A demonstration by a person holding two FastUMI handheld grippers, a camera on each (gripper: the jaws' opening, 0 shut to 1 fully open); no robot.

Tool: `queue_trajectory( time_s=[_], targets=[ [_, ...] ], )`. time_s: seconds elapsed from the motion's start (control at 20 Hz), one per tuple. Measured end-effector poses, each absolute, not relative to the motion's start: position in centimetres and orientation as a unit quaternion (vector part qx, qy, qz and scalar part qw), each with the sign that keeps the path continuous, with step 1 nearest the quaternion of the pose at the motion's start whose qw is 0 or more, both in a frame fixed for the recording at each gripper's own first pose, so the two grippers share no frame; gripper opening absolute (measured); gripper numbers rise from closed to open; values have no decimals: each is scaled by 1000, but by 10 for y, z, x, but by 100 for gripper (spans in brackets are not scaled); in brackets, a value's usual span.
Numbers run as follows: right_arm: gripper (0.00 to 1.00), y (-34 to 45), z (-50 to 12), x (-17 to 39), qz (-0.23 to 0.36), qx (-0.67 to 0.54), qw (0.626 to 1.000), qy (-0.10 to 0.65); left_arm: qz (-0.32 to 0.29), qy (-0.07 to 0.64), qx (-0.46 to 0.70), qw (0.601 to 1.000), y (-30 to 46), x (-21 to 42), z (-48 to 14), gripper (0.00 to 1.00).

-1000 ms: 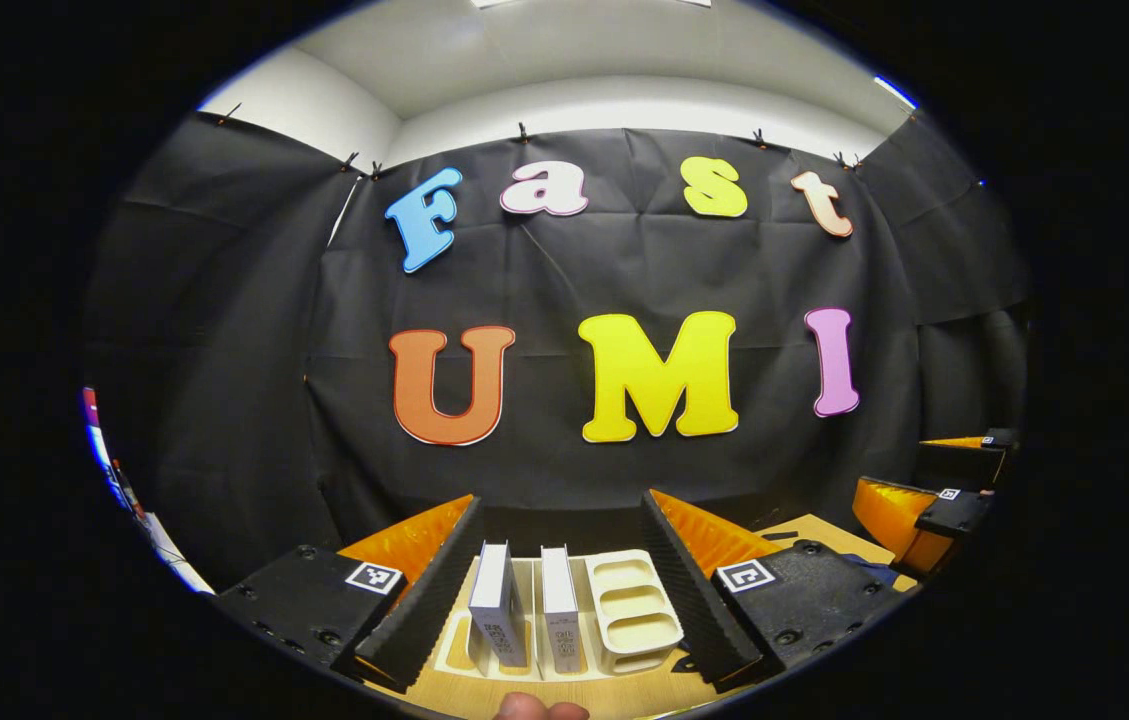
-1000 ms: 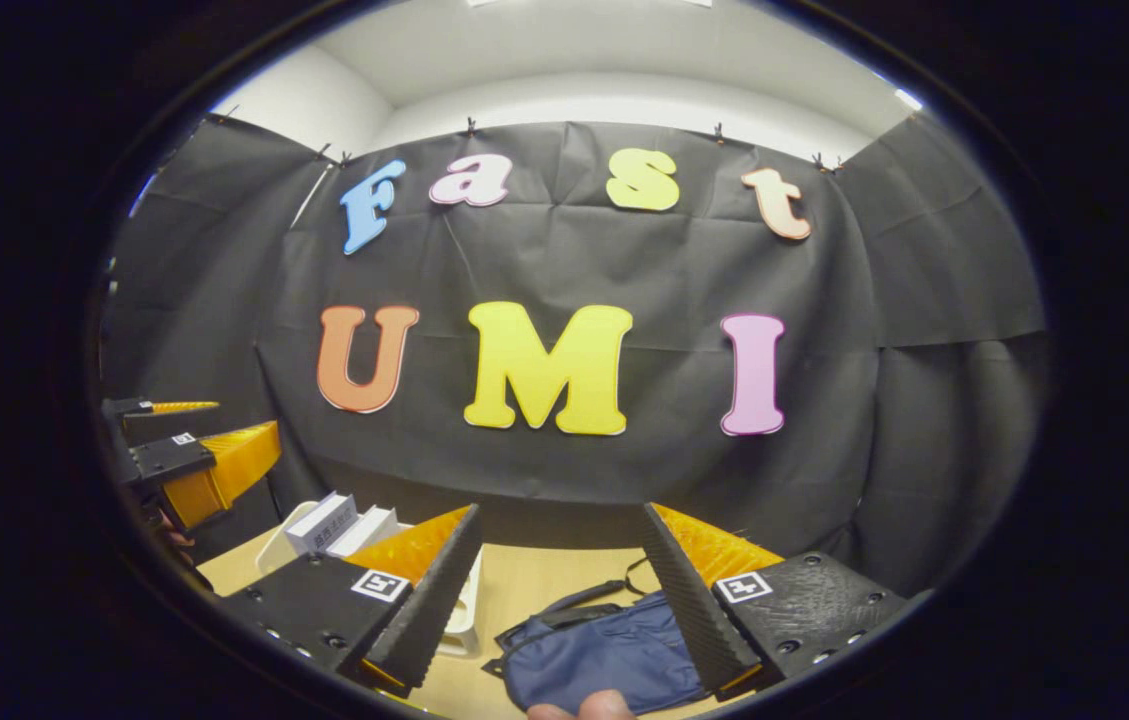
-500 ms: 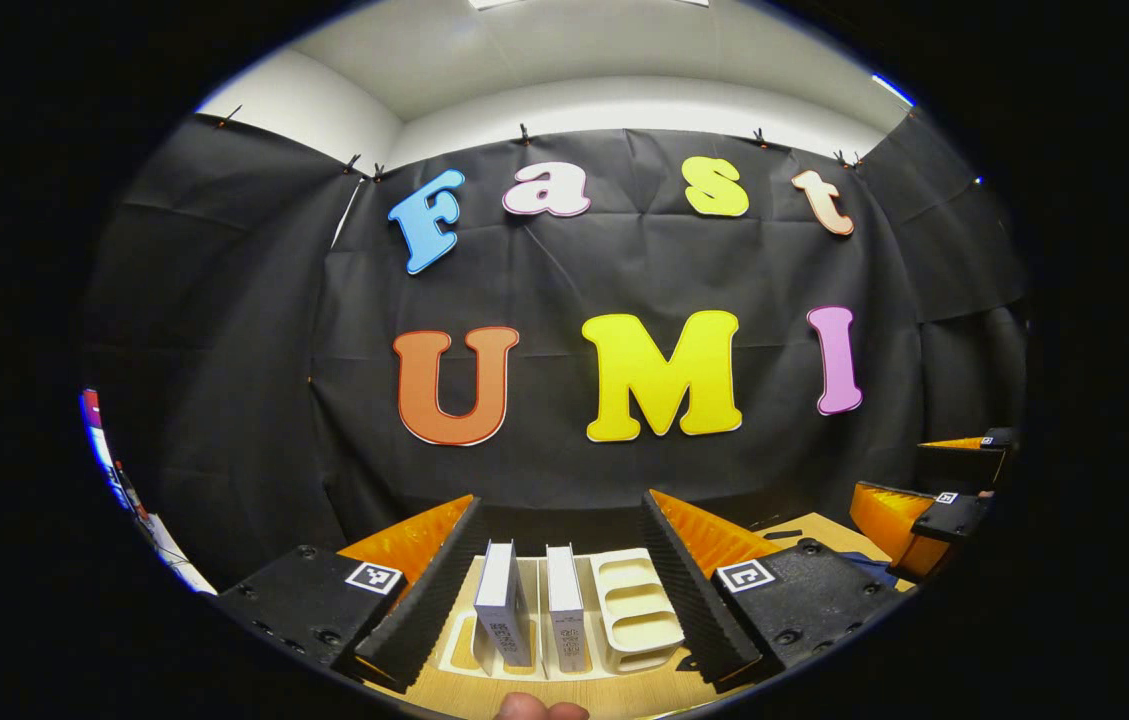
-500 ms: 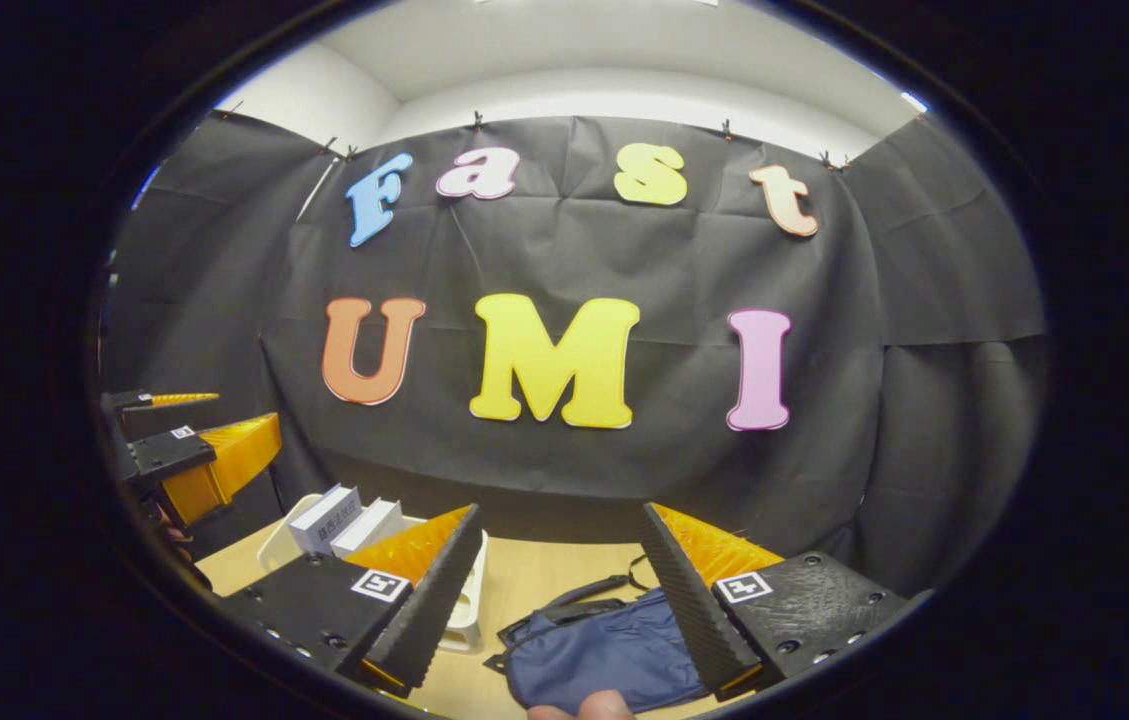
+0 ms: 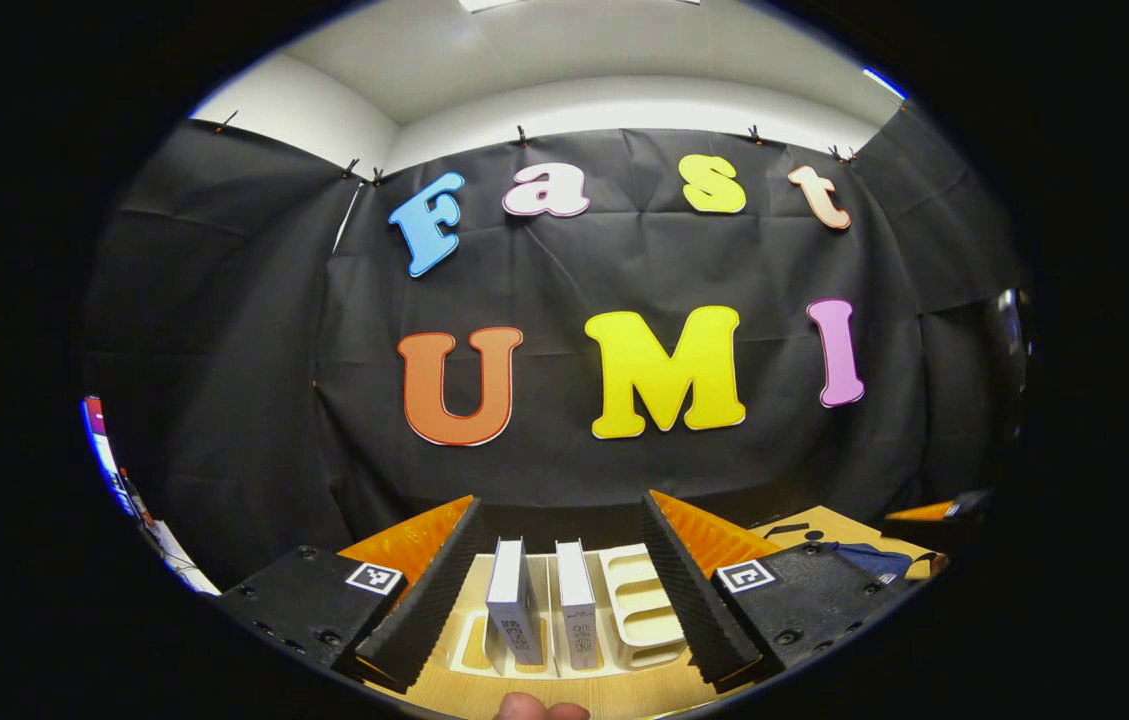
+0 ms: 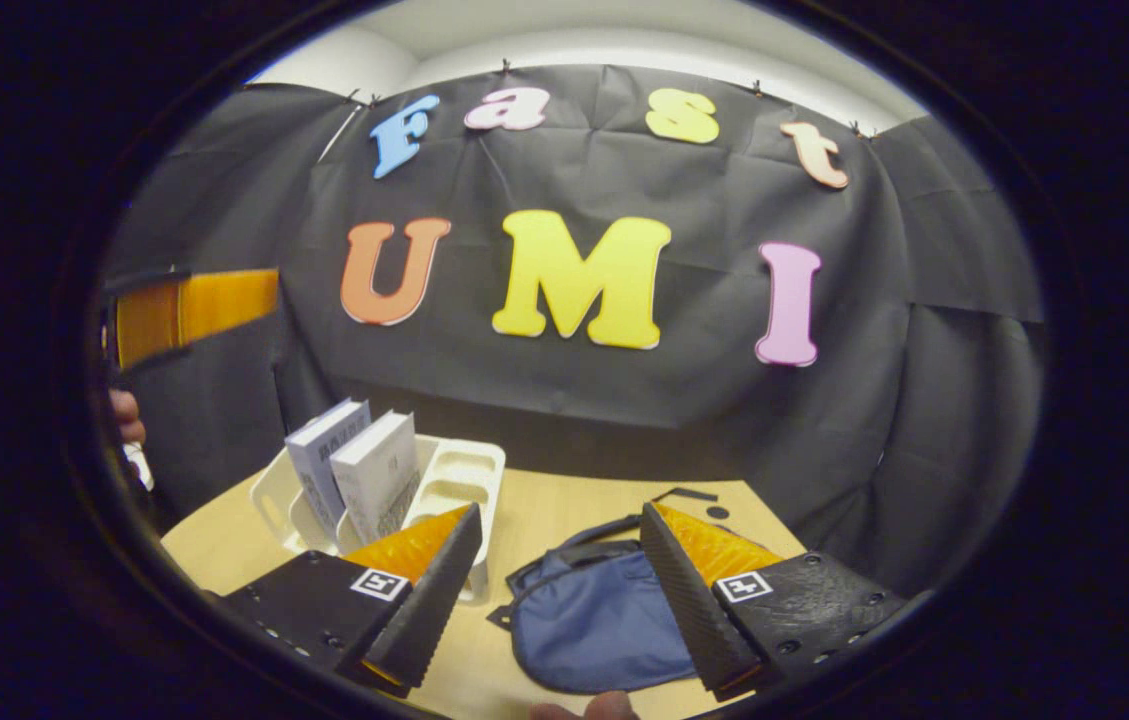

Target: Open the schoolbag, grab two books from the bookshelf and put them into the schoolbag.

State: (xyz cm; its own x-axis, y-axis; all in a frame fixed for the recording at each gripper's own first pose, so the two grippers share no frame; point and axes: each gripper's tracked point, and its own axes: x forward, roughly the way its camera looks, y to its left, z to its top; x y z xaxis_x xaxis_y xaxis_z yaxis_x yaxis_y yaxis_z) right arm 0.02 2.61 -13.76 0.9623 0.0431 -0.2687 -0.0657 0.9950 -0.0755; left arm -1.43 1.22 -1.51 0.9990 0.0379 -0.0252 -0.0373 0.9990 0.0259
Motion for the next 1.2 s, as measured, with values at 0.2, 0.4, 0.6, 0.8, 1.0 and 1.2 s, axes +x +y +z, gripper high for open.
queue_trajectory(
  time_s=[0.2, 0.4, 0.6, 0.8, 1.0, 1.2],
  targets=[
    [96, 38, -226, 2, 43, -90, 972, 213, 27, 26, 11, 999, 20, -19, -25, 98],
    [98, 46, -296, -2, 54, -108, 949, 292, 37, 37, 15, 999, 28, -25, -34, 98],
    [96, 37, -347, 7, 32, -133, 929, 345, 51, 47, 22, 997, 40, -30, -39, 98],
    [98, 28, -384, 6, 7, -182, 906, 383, 66, 55, 18, 996, 51, -33, -43, 98],
    [95, 19, -391, 13, -14, -203, 900, 385, 75, 57, 18, 995, 56, -34, -42, 98],
    [84, 20, -397, 18, 4, -193, 898, 395, 75, 58, 18, 995, 54, -32, -44, 98]
  ],
)
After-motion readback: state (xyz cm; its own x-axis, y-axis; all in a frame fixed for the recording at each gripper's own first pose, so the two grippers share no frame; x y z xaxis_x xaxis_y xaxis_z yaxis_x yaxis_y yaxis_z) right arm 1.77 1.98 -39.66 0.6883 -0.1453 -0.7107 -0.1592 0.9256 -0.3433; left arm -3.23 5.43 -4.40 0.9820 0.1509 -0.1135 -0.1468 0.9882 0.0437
